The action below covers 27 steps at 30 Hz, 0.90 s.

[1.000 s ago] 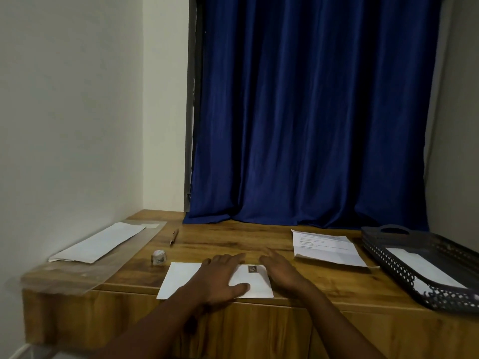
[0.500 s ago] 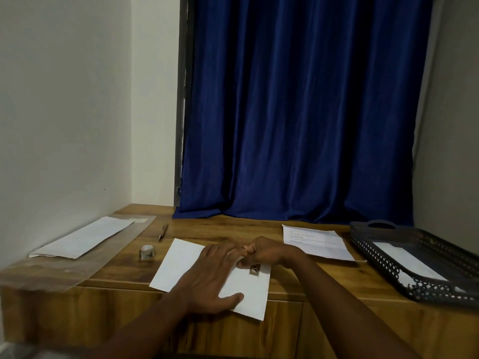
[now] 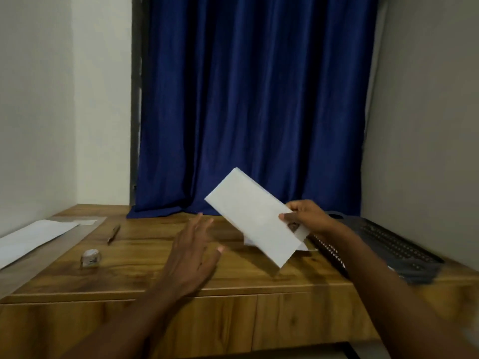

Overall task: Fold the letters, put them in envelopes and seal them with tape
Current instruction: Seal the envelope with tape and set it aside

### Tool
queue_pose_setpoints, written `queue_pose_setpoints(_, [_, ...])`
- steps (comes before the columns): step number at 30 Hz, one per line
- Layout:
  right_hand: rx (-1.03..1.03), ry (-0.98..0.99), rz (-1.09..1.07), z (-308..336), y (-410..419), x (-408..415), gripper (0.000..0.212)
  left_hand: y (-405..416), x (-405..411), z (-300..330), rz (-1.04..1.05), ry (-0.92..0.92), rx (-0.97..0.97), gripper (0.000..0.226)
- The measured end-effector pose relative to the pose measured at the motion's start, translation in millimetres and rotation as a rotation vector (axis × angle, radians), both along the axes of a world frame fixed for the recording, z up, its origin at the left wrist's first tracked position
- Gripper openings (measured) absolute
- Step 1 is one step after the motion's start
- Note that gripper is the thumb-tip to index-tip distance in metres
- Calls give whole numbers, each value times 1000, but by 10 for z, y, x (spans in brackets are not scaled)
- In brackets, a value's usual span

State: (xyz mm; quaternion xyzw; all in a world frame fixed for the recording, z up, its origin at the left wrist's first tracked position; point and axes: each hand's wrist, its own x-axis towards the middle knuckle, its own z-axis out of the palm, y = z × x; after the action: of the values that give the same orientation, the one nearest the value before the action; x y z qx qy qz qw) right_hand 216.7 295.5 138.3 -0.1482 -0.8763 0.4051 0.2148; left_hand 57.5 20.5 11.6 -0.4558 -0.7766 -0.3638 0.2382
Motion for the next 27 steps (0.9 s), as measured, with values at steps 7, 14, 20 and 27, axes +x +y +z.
queue_pose_setpoints(7, [42,240,-506,154,1038,849,6,613,76,-152,5,-159,-381,79])
queue_pose_setpoints(14, [85,-88,-748,31,1630,1027,13,814,81,-193,52,-145,-694,71])
queue_pose_setpoints(20, [54,-502,-726,-123,1643,877,18,790,101,-199,54,-146,-730,73])
queue_pose_setpoints(27, [97,-624,-652,-245,1737,858,47,816,44,-244,52,-152,-731,76])
